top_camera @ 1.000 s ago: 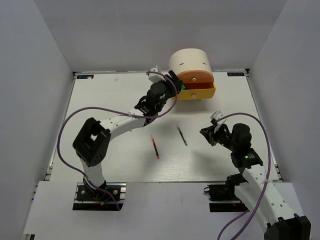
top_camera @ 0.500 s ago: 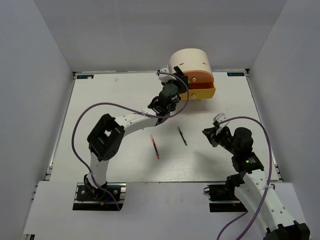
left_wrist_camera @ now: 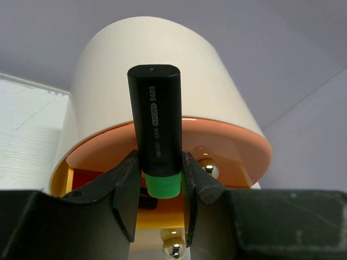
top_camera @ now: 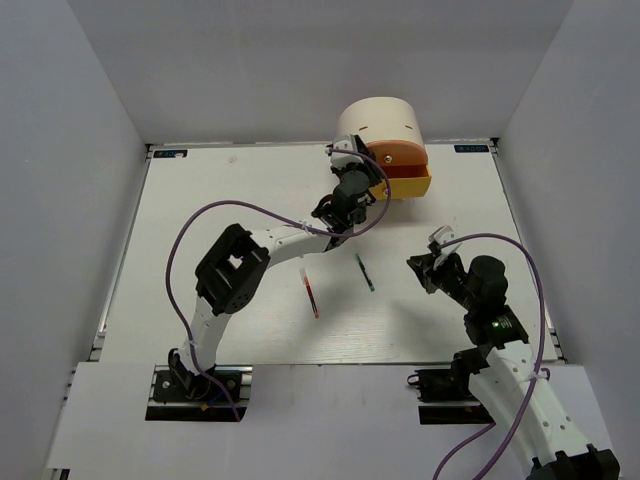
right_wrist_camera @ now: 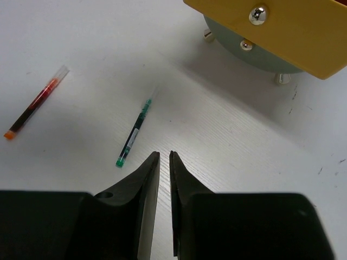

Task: Sort the stationery into containers
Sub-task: Place the pen in the drawer.

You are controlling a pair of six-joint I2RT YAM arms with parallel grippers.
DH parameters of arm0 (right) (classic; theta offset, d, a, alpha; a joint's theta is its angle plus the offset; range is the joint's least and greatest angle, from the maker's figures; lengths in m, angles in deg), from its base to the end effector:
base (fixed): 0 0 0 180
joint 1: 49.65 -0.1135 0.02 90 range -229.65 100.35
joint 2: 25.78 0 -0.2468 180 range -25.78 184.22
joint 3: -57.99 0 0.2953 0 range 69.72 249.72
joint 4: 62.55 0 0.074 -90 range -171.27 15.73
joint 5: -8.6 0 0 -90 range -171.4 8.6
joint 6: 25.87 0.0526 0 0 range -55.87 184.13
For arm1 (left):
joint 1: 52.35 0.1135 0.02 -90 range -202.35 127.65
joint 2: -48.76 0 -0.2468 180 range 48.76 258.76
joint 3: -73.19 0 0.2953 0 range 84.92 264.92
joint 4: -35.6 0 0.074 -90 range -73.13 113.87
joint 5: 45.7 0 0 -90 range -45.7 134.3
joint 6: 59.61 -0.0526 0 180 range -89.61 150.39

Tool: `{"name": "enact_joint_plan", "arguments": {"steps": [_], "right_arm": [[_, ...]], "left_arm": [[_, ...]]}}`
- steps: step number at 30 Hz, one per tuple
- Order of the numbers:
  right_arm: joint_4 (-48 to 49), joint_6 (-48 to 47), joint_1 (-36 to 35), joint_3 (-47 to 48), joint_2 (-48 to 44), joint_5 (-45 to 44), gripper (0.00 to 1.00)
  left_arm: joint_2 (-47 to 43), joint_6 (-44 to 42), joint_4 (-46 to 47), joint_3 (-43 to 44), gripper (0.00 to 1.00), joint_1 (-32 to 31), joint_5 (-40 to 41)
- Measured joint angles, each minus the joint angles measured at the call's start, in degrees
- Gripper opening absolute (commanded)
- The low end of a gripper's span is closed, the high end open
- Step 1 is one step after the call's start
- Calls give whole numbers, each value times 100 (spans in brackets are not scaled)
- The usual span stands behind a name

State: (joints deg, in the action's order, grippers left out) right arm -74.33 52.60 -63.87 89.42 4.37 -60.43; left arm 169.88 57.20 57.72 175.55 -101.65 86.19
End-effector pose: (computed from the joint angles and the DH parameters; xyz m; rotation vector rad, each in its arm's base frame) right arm 0.2114 0.0730 0.2216 -0.6468 1.6315 0.3548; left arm 0.3788 -0.3866 0.2364 -0.2914 1.5210 -0.5055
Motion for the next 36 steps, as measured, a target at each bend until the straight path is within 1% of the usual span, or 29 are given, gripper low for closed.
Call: {"name": "enact_joint_plan", "arguments": {"steps": [1,2,7,9,13,15,19,22,23,30,33,34,35,36], "right_arm": [[0,9,0,0,-7,-7,19],[2,20,0,0,-13,-11,19],[2,59,0,-2,-22,-48,19],[2,63,2,-2,-22,-57,20],[2,63,4,-2,-22,-83,20],[2,63,15,-2,-22,-94,20],[2,66,33,-4,-31,-101,22],[2,66,33,-11,-48,-105,22],[2,66,33,-13,-57,-107,22],[2,66,39,-76,-59,-116,23],[-2,66,39,-79,-63,-116,23],[-2,66,39,-79,-70,-118,26],[-2,72,39,-81,-72,-116,26],[0,70,39,-81,-79,-116,28]], "left_arm": [[31,-22,-2,2,24,-2,42],[46,-37,-15,4,24,-2,68],[63,-103,-85,9,33,-2,186],[63,-136,-85,11,40,-2,219],[70,-195,-85,13,44,-2,271],[72,-208,-92,15,48,-2,278],[83,-219,-131,20,50,-2,278],[125,-221,-190,20,50,-2,278],[138,-219,-212,20,52,-2,273],[146,-212,-356,44,52,-2,267],[146,-216,-339,50,55,-2,247],[146,-219,-332,50,57,-2,227],[146,-238,-319,50,59,-2,219],[146,-245,-302,50,60,-2,199]]}}
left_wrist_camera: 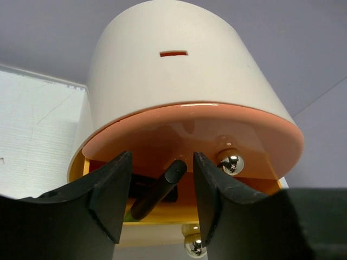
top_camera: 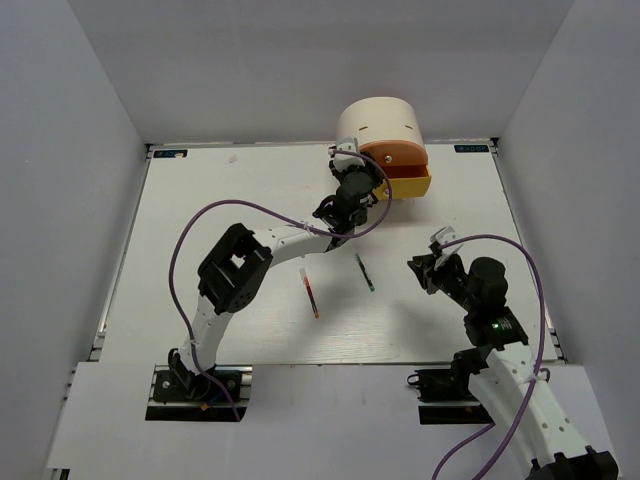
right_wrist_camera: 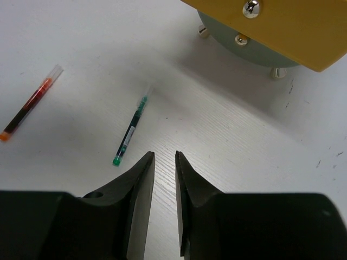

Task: Sort the stationery into containers
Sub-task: Place the pen in the drawer, then close the drawer in the storage box.

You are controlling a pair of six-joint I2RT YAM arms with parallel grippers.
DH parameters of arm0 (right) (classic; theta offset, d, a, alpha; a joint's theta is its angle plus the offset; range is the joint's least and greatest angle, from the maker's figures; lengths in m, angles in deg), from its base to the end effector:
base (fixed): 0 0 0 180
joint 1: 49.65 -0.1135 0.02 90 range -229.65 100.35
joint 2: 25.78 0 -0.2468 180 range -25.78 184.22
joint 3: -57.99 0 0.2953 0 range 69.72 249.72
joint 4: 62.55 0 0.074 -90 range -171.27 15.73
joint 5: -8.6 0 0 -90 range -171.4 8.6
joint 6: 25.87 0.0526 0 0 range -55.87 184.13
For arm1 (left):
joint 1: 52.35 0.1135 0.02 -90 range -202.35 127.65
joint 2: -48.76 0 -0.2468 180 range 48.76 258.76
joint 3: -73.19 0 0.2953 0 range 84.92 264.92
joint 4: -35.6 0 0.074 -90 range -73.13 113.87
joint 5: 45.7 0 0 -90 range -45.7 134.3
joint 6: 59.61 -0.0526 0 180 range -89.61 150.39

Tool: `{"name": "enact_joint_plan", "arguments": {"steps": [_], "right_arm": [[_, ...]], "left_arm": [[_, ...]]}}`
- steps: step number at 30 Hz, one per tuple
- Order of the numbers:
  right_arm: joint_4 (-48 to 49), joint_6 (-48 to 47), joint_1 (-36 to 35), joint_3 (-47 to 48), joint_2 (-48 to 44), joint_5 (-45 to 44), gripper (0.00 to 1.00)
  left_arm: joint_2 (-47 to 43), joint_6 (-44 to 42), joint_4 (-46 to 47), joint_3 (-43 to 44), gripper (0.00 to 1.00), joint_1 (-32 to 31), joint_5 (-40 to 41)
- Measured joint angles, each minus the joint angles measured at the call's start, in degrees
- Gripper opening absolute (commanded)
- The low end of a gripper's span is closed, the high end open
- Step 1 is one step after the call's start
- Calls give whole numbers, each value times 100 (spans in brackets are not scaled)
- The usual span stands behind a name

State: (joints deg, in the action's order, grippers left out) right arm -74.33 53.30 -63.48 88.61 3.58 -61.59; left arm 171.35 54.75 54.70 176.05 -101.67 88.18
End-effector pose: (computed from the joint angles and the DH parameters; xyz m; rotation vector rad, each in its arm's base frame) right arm 0.2109 0.0703 0.2185 -0.6174 1.6435 0.3411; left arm 0.3815 -0.3879 0.2205 -0.2558 1.5722 -0.4005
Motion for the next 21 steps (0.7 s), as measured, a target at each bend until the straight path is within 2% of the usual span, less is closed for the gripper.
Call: {"name": "enact_joint_plan", "arguments": {"steps": [2,7,11,13,15,17,18,20,21], "right_arm": [[0,0,0,0,-2,2,30],[0,-2,0,0,-2,9,33],[2,24,0,0,37,28,64],[13,37,0,0,74,33,66],[31,28,0,2,168,50,66],[83,37,0,9,361,94,61],[122,44,0,20,487,118,52],[175,94,0,118,802,188,41],[221,114,0,186,973,245,28]], "left_arm": [[-13,-63,55,-2,65,0,-74],[-439,-271,247,-420,66,-50,-240],[-1209,-398,352,-1045,68,-146,-358],[-1755,-444,365,-1427,68,-197,-420],[-2404,-417,254,-1853,63,-238,-470],[-3088,-216,-79,-2199,57,-256,-496],[-3421,-55,-310,-2352,46,-251,-498],[-4140,245,-793,-2835,31,-203,-533],[-4487,402,-964,-3139,25,-186,-551]]}}
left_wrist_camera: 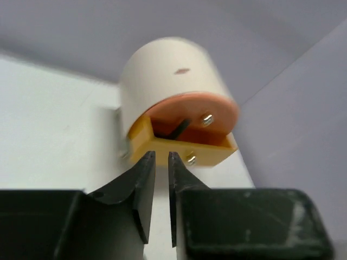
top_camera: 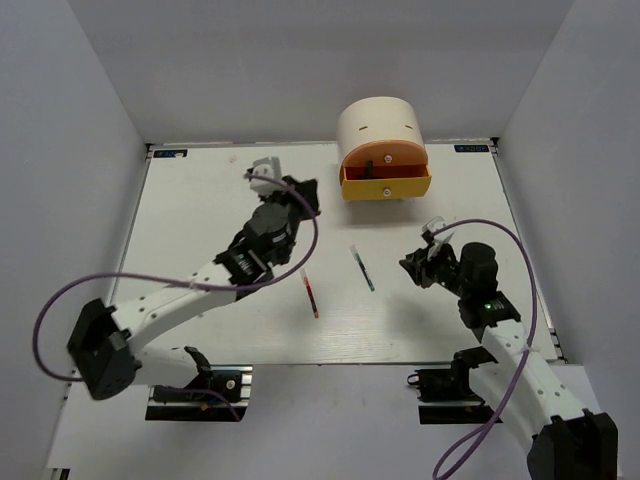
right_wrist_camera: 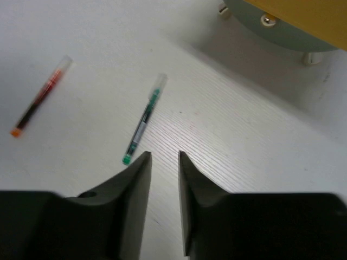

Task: Sort the stationery into containers
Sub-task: Close the drawer in the storage box.

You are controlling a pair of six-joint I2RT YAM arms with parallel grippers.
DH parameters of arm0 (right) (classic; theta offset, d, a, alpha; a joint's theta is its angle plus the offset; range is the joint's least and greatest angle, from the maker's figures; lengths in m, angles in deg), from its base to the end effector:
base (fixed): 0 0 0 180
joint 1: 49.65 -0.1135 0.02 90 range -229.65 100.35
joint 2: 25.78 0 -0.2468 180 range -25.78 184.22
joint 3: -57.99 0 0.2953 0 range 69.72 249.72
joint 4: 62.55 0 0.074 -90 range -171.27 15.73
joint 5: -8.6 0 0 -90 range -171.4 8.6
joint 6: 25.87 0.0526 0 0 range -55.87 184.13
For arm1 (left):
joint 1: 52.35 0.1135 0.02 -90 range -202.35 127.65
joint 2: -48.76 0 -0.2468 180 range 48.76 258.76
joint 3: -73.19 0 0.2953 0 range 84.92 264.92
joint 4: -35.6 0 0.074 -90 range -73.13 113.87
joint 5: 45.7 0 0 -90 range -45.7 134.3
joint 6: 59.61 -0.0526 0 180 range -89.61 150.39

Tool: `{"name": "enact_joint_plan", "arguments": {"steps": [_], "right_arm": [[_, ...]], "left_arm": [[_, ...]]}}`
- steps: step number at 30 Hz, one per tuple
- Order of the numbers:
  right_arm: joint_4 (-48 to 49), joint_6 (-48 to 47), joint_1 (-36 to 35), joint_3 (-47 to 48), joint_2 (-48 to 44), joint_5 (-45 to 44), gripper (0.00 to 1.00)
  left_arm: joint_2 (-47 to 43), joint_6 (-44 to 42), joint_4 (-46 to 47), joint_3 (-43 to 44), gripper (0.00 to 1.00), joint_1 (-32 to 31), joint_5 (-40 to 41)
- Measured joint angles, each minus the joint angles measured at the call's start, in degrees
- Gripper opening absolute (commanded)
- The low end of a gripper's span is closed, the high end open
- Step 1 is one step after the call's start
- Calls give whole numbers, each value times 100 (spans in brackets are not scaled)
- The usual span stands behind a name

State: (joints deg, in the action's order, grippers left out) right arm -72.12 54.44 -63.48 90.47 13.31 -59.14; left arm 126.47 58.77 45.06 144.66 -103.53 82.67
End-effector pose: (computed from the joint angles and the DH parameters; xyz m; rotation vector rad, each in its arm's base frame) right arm 0.2279 0.0766 0.2009 -0.6382 1.7377 0.4097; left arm 0.2612 -0.2725 0.3290 -0.2384 1.5387 -0.5983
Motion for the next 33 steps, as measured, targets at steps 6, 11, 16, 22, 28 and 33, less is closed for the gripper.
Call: {"name": "enact_joint_plan", "arguments": {"steps": [6,11,16,22,28,33], "right_arm": [[557,46,0,750,1182,511,0],[1108,107,0,2282,2708,1196,0],[1633,442,-4,3639,3954,1661,0],[1764,879,-13,4747,5117,1908,0],[1700,966,-85,5171,5576,1823,0],[1528,905,-199,5235,5595,1502,0]], "left_arm": [[-1781,1084,-1344,-1917,0,50,-278],[-3104,1821,-2221,-3025,31,48,-817],[-4004,2487,-2949,-3342,37,48,-1110],[-4494,2935,-3521,-3512,38,48,-1340],[-4540,3086,-3770,-3604,42,48,-1447],[-4354,3123,-3757,-3604,45,48,-1530]]}}
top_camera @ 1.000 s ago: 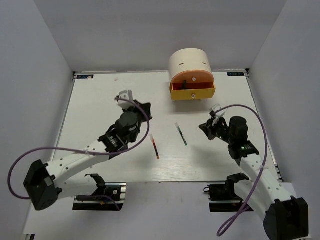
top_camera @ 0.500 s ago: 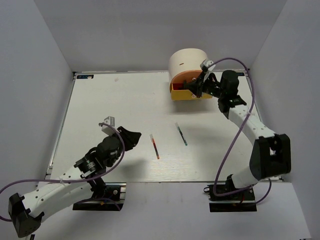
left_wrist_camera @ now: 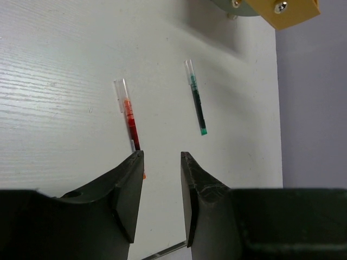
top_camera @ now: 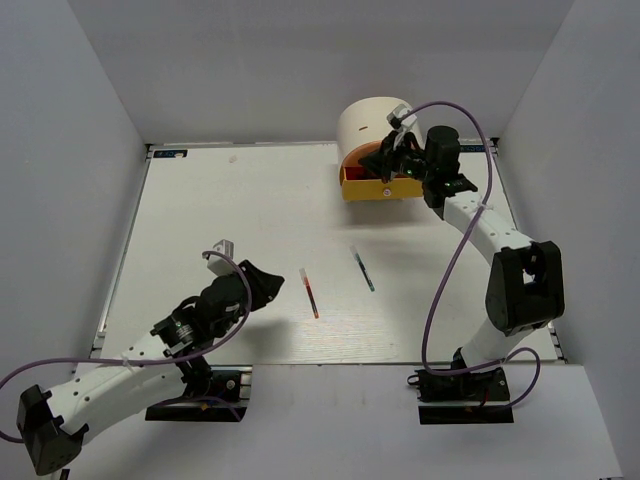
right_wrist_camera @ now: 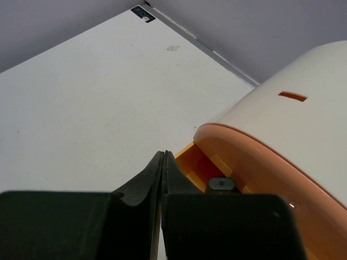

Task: Sort the stationery into containers
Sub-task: Close the drawer in the storage box.

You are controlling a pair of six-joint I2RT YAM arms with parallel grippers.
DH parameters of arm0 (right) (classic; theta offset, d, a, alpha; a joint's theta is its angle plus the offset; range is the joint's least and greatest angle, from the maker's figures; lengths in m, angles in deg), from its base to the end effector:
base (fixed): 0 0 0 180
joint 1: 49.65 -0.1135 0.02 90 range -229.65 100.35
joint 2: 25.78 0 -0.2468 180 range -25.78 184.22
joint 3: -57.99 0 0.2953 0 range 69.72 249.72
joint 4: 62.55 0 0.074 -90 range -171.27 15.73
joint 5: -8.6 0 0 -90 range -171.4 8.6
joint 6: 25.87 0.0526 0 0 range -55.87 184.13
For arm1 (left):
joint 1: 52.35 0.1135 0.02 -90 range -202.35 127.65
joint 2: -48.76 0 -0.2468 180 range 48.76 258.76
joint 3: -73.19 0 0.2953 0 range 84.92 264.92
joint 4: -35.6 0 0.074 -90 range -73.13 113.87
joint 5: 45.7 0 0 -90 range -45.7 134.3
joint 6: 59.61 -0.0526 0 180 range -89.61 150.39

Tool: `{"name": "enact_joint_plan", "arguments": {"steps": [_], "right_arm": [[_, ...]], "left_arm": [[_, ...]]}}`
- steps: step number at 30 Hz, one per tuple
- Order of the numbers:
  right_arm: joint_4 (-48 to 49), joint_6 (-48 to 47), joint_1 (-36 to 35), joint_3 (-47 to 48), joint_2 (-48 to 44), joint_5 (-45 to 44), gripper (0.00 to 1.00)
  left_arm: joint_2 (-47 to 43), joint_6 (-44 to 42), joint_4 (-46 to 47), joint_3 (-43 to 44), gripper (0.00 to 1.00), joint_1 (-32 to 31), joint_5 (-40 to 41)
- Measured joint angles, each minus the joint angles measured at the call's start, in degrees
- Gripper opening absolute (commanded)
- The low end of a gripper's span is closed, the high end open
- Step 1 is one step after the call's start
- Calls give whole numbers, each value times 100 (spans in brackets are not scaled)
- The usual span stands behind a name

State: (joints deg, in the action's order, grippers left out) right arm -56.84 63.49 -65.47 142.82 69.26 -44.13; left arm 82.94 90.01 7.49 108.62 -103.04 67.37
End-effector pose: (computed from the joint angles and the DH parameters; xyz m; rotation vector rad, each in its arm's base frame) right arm 0.4222 0.1527 0.2979 -0.7266 1.5204 0.7342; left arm 0.1555 -0.1574 0.2033 -0.4220 2.0535 -0.8064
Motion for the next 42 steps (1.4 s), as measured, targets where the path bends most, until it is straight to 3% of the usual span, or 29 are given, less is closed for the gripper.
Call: {"name": "enact_joint_plan", "arguments": {"steps": [24,42], "right_arm": [[-577,-638,-352,140,295,-1602,0],[-846,-859,-369,-28,87,-2293,0]], "left_arm": [[61,48,-17,0,46,0,-59],[61,55,-37,0,46,0,-33]]}}
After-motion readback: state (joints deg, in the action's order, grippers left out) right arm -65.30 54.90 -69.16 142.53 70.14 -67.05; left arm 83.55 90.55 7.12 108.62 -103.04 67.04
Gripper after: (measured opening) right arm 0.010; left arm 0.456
